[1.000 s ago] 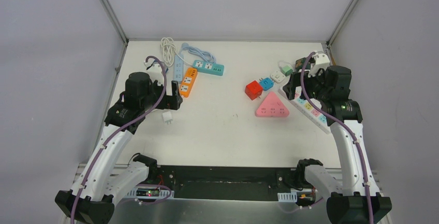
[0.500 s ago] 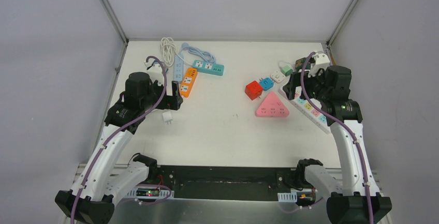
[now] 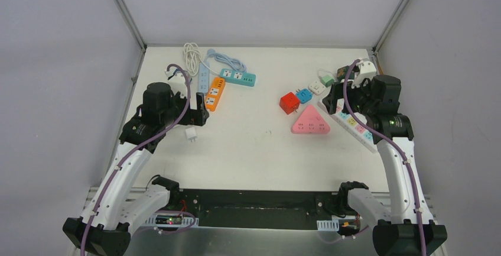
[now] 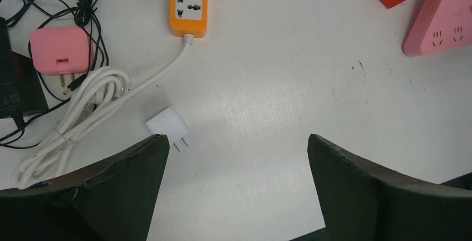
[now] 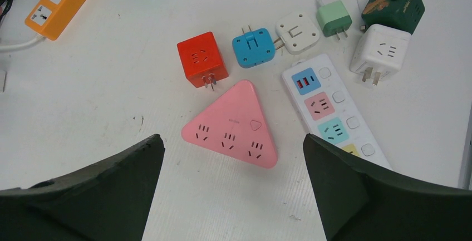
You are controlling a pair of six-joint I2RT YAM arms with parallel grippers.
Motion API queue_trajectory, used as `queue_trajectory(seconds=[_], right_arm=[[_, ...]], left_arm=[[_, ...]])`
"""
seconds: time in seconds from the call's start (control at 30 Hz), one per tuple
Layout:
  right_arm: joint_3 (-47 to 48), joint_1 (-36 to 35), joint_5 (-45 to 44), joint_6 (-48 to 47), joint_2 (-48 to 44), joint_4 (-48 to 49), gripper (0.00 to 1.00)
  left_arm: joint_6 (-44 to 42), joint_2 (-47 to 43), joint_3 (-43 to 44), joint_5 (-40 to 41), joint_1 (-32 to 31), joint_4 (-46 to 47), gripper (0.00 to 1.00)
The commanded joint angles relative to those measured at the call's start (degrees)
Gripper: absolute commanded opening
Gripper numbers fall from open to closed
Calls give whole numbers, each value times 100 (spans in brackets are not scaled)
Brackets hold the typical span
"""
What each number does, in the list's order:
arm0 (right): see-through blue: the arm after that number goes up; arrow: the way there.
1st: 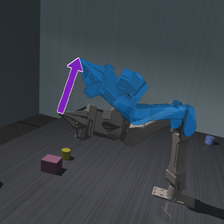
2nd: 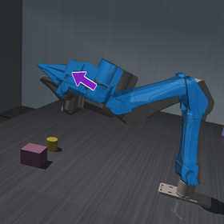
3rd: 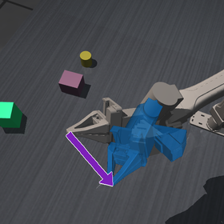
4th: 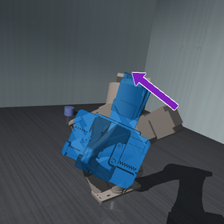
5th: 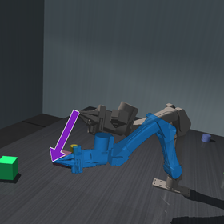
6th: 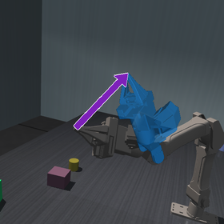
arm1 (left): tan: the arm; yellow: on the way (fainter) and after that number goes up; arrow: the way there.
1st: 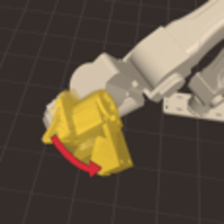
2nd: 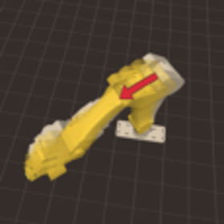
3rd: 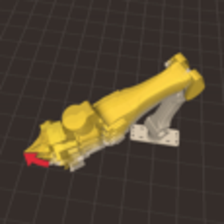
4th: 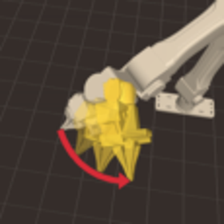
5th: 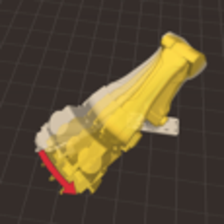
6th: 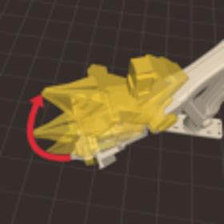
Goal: Pull the plug off the socket
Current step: Reset both arms
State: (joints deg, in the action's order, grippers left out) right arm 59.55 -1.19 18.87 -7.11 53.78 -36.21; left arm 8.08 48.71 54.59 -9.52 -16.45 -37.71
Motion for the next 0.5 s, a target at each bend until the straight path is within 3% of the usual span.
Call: queue_trajectory(seconds=[0.0,0.47], right_arm=[[74,40,81,118,-50,217,100],[66,40,81,133,-28,228,100]], left_arm=[[-87,-87,3,-129,19,164,99],[-96,-87,-9,-182,19,168,99]])
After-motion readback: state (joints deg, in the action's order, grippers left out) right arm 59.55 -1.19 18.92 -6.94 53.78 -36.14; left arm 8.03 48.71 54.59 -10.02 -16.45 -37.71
